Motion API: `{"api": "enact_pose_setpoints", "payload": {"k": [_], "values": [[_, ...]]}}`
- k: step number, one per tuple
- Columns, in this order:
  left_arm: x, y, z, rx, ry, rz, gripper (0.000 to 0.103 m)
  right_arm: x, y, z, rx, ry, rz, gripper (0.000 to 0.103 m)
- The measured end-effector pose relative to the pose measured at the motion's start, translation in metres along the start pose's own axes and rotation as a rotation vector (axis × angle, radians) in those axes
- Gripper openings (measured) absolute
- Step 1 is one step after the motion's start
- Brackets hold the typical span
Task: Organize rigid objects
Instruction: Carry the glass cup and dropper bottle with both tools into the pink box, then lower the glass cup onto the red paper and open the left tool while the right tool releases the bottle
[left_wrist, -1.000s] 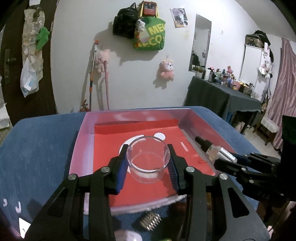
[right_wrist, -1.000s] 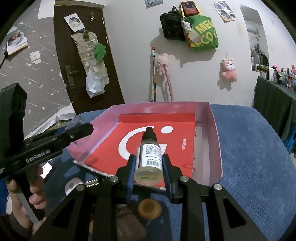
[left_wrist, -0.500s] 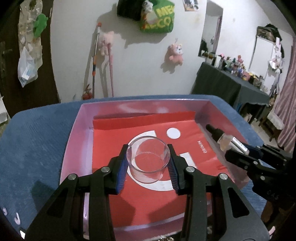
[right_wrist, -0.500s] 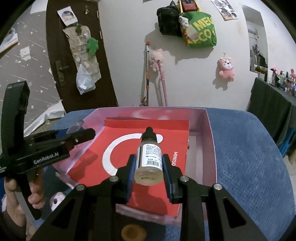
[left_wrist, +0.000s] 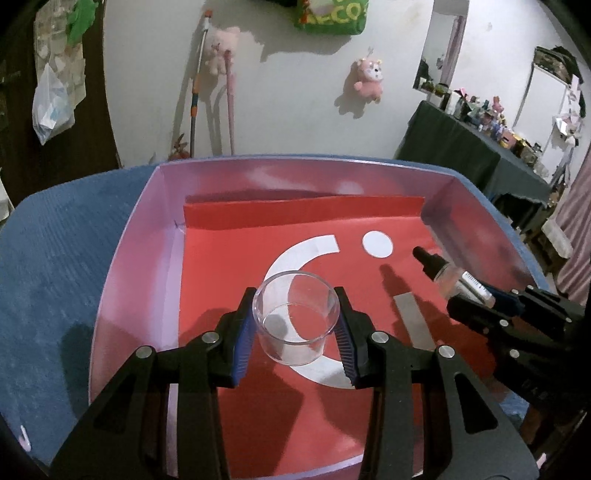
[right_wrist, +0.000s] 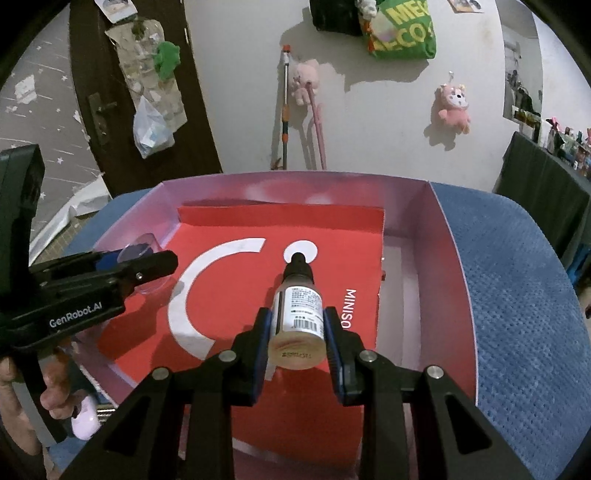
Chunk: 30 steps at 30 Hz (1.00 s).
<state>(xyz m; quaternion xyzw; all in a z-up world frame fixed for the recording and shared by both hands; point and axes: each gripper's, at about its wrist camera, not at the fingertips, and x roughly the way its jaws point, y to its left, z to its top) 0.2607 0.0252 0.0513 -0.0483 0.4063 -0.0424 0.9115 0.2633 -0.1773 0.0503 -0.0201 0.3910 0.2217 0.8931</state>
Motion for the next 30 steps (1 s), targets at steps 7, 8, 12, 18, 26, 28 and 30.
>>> {"api": "enact_pose_setpoints", "payload": {"k": [7, 8, 12, 18, 26, 28, 30], "values": [[0.014, 0.007, 0.0, -0.036, 0.076, -0.018, 0.037, 0.012, 0.002, 0.001, -0.012, 0.037, -0.015, 0.03], [0.014, 0.008, 0.0, -0.038, 0.081, -0.013, 0.037, 0.014, 0.002, 0.001, -0.014, 0.045, -0.018, 0.03], [0.021, 0.006, -0.002, -0.035, 0.123, -0.004, 0.037, 0.02, 0.004, 0.0, -0.016, 0.066, -0.011, 0.03], [0.025, 0.007, -0.002, -0.041, 0.154, -0.005, 0.037, 0.029, 0.005, -0.001, -0.018, 0.1, -0.011, 0.03], [0.026, 0.005, -0.003, -0.027, 0.164, 0.004, 0.037, 0.028, 0.005, -0.002, -0.016, 0.107, -0.013, 0.031], [0.027, 0.006, -0.003, -0.031, 0.166, 0.0, 0.037, 0.028, 0.006, -0.002, -0.016, 0.107, -0.014, 0.031], [0.027, 0.007, -0.002, -0.037, 0.169, -0.001, 0.038, 0.028, 0.006, -0.002, -0.016, 0.107, -0.014, 0.031]]}}
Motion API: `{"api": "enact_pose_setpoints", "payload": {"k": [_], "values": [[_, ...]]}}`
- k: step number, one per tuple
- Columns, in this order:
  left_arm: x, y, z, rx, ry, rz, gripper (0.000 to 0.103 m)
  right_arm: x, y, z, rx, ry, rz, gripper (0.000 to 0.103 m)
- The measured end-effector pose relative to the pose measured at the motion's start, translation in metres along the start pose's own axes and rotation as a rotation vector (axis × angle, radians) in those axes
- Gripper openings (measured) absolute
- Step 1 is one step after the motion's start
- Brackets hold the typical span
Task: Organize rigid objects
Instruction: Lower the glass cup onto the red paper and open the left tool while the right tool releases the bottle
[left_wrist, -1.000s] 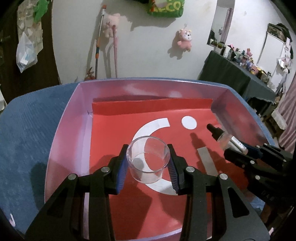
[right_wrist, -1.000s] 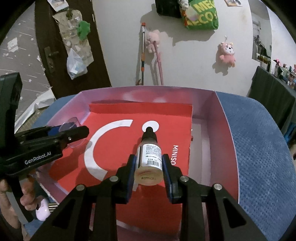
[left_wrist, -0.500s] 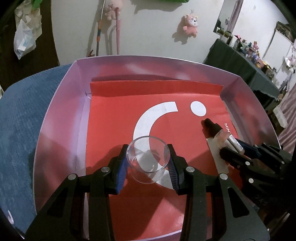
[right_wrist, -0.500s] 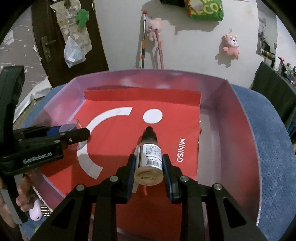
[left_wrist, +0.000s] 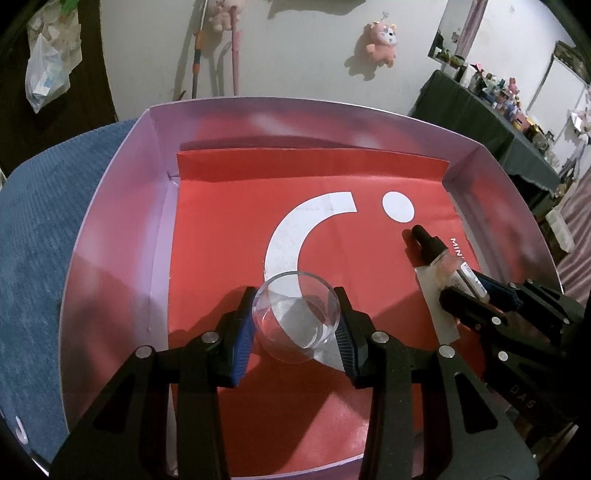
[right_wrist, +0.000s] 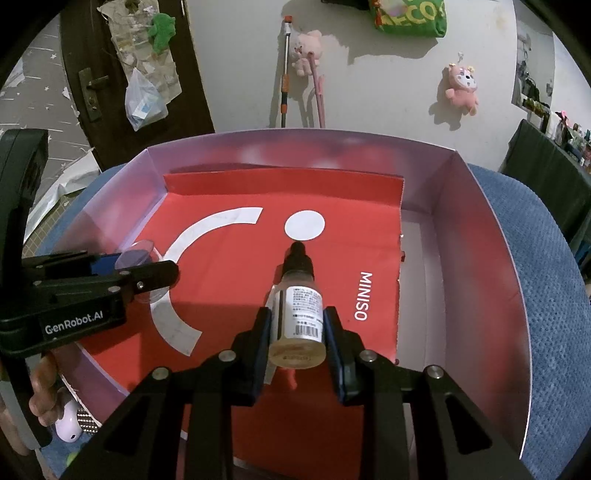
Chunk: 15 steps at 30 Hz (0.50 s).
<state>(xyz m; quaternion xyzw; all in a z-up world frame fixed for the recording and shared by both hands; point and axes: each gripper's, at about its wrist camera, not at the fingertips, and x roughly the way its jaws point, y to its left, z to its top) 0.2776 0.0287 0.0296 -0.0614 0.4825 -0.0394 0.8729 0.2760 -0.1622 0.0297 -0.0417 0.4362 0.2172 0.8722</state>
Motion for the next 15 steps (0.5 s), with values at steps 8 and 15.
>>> {"api": "enact_pose_setpoints", "payload": {"k": [8, 15], "values": [[-0.0015, 0.0049, -0.0007, -0.015, -0.007, 0.009, 0.038, -0.0001, 0.0005, 0.0, 0.001, 0.001, 0.001, 0.031], [-0.0042, -0.0004, -0.002, 0.005, -0.022, 0.049, 0.038, 0.0006, 0.0013, 0.0012, 0.004, 0.001, 0.007, 0.031]]}}
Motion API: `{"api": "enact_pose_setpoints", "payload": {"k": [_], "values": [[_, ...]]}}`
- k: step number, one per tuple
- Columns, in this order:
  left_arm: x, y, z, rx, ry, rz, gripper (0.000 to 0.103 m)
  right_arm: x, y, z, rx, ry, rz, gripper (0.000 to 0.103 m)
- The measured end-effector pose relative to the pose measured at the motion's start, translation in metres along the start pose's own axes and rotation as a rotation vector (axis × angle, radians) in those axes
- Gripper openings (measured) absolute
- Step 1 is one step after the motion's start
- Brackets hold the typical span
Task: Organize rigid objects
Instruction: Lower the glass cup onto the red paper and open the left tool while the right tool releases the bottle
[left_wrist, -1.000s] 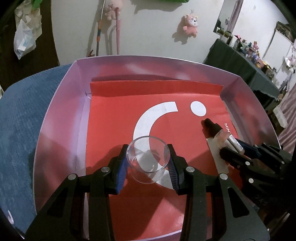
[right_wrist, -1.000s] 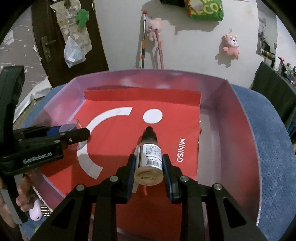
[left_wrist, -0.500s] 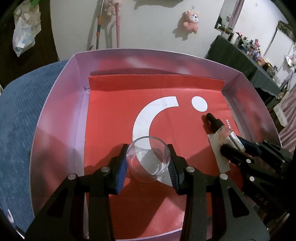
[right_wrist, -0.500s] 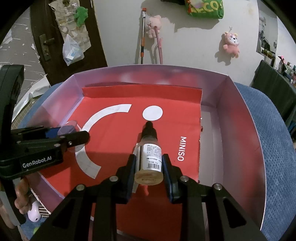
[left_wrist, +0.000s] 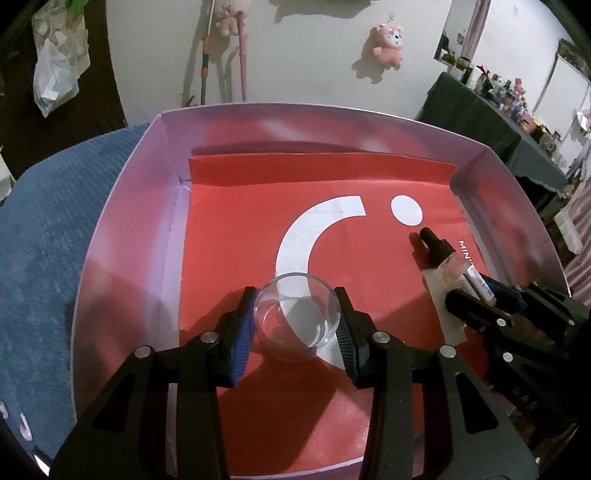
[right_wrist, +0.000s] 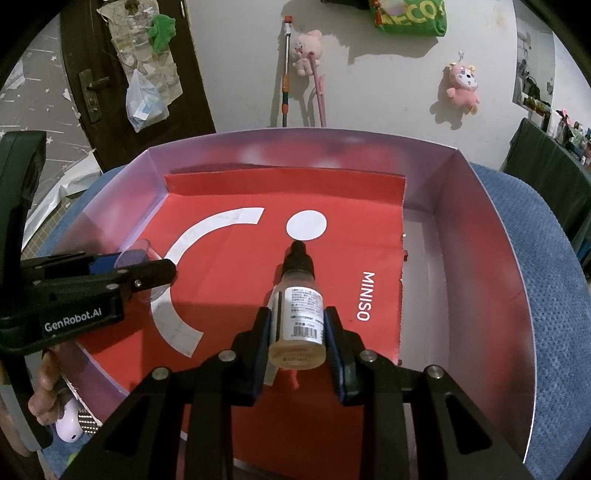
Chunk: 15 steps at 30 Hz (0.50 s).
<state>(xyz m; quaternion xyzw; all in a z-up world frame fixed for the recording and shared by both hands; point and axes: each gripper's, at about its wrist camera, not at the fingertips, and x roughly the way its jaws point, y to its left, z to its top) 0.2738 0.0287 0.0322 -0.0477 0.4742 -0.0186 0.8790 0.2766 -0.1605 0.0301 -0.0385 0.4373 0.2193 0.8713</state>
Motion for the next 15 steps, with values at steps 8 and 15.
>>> {"api": "enact_pose_setpoints", "payload": {"k": [8, 15], "values": [[-0.0025, 0.0005, 0.0026, -0.002, -0.012, 0.002, 0.065, -0.0003, 0.0003, 0.0011, 0.004, 0.0, 0.005, 0.051], [-0.0062, -0.0019, 0.0037, 0.013, -0.037, -0.002, 0.074, -0.0036, 0.0002, 0.0009, 0.011, -0.008, 0.012, 0.058]]}}
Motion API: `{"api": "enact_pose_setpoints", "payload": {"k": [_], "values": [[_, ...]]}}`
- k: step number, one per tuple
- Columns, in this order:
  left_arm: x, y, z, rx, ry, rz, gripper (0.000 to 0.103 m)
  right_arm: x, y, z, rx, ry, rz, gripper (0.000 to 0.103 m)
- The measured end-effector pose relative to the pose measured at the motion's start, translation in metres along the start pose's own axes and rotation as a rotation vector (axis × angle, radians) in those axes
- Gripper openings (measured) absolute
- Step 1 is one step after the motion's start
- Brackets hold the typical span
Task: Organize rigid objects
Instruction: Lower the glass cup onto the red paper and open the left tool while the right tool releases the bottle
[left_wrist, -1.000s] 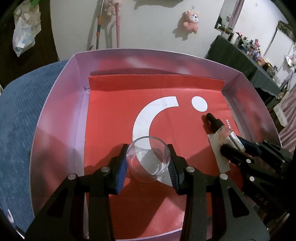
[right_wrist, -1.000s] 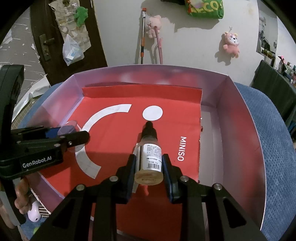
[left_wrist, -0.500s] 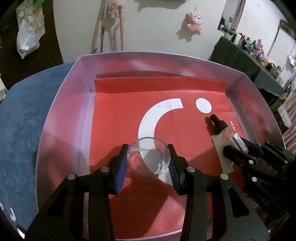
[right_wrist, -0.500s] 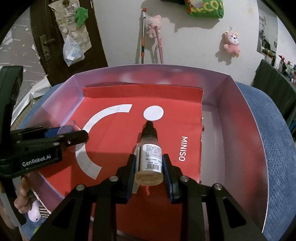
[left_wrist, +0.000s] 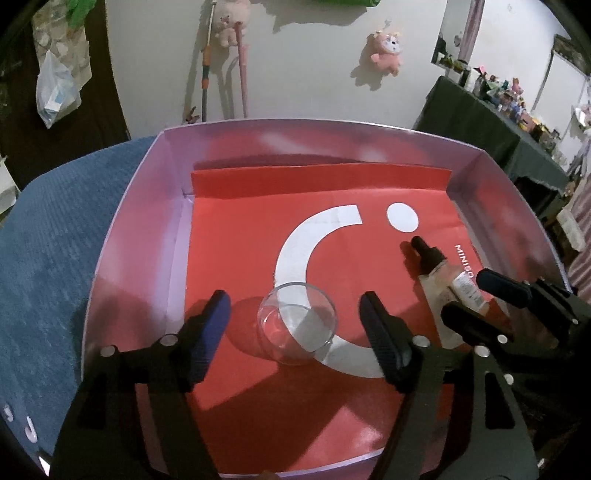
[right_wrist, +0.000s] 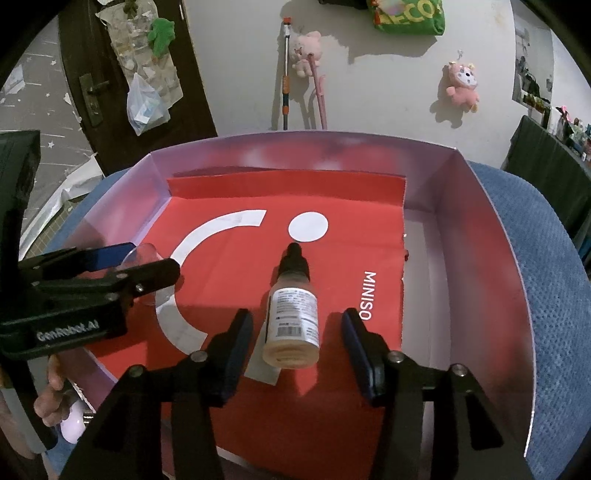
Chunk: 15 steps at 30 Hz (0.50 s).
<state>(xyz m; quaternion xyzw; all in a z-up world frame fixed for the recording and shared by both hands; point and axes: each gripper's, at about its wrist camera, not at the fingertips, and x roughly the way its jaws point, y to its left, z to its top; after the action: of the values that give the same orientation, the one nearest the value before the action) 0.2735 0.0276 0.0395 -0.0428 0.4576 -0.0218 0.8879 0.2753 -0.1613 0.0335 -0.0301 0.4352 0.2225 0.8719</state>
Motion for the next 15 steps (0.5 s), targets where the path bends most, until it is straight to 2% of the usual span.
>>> {"api": "enact_pose_setpoints", "payload": {"k": [1, 6, 10, 15], "values": [[-0.001, 0.0, 0.0, -0.004, -0.003, -0.011, 0.076, -0.002, -0.001, 0.0, -0.001, -0.006, -0.002, 0.062], [-0.003, -0.003, 0.0, 0.006, -0.012, -0.002, 0.08, -0.014, 0.001, 0.002, -0.005, -0.04, -0.003, 0.064], [-0.009, -0.007, -0.001, 0.016, -0.034, -0.014, 0.091, -0.02, 0.003, 0.002, -0.007, -0.054, 0.011, 0.072], [-0.022, -0.013, -0.003, 0.034, -0.08, 0.005, 0.098, -0.031, 0.004, -0.001, -0.009, -0.08, 0.023, 0.076]]}}
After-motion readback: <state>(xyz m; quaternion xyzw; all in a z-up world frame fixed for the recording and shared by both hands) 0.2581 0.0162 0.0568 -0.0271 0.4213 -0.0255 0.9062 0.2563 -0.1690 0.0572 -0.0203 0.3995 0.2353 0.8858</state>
